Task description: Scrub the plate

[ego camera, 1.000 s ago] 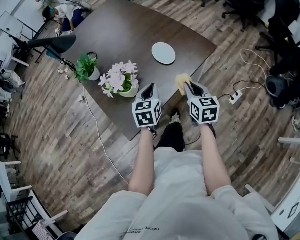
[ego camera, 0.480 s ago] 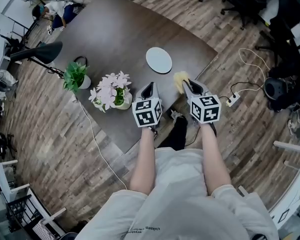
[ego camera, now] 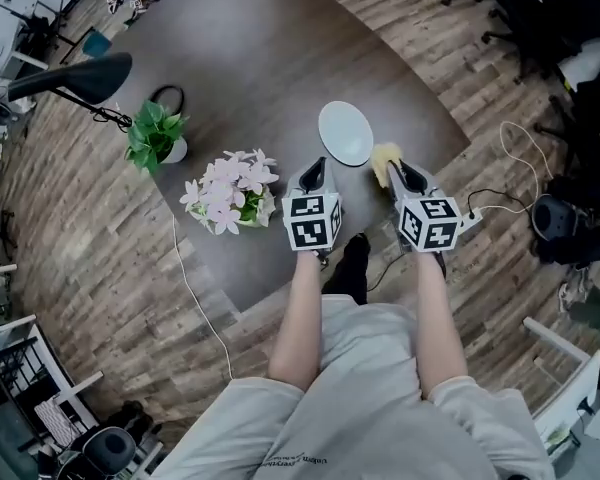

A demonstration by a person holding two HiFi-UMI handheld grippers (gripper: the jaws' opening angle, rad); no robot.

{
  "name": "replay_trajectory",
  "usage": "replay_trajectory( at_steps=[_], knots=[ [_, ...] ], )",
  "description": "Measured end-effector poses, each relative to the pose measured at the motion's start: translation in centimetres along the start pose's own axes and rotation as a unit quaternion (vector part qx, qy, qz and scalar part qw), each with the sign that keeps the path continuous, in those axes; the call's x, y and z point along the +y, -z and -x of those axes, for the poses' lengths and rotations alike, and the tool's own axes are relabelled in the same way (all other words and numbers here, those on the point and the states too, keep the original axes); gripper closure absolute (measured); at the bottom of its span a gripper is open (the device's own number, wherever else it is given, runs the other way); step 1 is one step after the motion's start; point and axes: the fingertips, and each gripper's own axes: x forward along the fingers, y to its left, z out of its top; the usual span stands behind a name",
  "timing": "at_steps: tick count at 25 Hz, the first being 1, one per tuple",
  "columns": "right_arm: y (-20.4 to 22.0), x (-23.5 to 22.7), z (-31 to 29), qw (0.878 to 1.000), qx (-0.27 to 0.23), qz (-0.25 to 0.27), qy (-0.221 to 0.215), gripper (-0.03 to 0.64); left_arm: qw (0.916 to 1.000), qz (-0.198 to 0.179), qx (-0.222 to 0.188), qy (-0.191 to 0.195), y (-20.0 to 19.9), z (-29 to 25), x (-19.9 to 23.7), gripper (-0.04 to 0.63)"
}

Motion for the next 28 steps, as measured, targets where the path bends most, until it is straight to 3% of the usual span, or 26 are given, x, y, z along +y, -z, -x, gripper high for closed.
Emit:
replay_trajectory(
  at_steps=[15,23,28],
  knots=[
    [0.2,-3.5,-7.3,0.994,0.08,0.069,-0.028,0.548,0.9951,0.094,0.03,-0.006,3.1,-6.4,2.4,0.595],
    [-1.9,-3.4,-11.5,0.991,0.086,0.084,-0.062,0.548,0.9946,0.092,0.048,0.005,3.1,-8.9,3.0,0.595],
    [-3.0,-3.7,-13.3,0.988,0.1,0.093,-0.076,0.548,0.9933,0.104,0.05,-0.009,3.0,-9.1,4.0,0.595]
  ],
)
